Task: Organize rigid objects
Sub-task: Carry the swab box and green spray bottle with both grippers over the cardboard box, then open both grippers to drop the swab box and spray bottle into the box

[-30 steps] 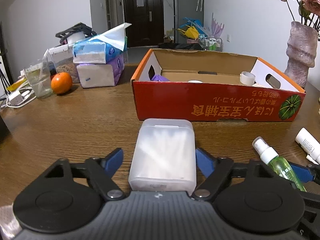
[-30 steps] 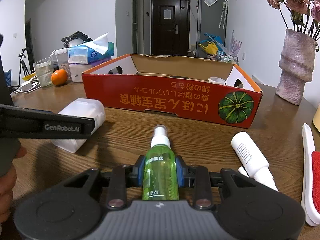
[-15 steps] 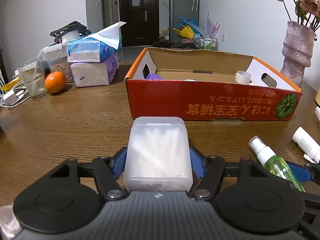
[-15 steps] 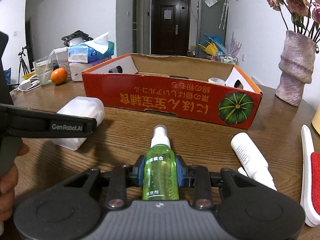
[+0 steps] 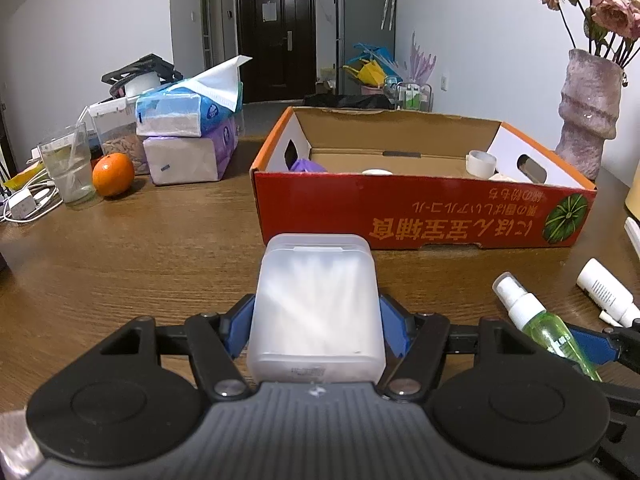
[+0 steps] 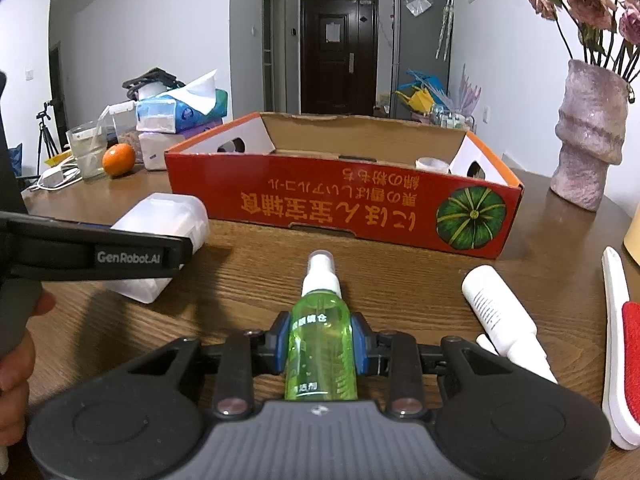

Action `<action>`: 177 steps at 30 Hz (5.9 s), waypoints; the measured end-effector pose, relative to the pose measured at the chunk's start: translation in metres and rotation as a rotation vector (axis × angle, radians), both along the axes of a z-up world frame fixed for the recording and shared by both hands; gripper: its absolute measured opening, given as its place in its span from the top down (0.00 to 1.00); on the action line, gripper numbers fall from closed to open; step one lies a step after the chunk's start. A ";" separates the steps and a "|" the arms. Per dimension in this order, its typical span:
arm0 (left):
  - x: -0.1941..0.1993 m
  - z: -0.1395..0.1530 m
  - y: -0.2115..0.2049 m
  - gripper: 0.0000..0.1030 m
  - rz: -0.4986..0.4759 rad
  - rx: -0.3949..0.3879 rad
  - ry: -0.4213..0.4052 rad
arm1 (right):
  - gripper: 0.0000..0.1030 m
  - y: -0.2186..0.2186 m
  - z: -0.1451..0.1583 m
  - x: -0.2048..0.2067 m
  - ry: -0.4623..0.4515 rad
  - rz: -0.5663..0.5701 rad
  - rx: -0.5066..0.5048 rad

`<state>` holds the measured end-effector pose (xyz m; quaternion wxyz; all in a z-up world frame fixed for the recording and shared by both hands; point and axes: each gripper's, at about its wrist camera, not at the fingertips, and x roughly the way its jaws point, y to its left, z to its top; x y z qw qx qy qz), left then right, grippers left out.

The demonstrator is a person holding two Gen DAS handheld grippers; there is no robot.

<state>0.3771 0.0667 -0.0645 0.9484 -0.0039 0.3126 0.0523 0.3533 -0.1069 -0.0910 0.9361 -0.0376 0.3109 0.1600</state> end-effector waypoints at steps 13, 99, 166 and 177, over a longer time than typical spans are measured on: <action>-0.024 0.026 -0.005 0.36 0.013 0.003 -0.104 | 0.71 -0.004 0.017 -0.014 -0.083 -0.029 0.058; 0.047 0.088 -0.053 0.36 0.040 -0.049 -0.287 | 0.71 -0.032 0.076 0.061 -0.274 -0.139 0.200; 0.167 0.052 -0.028 0.35 0.097 0.024 -0.193 | 0.71 -0.009 0.049 0.171 -0.195 -0.153 0.124; 0.163 0.054 -0.021 0.00 0.168 0.065 -0.221 | 0.17 -0.017 0.050 0.177 -0.180 -0.207 0.118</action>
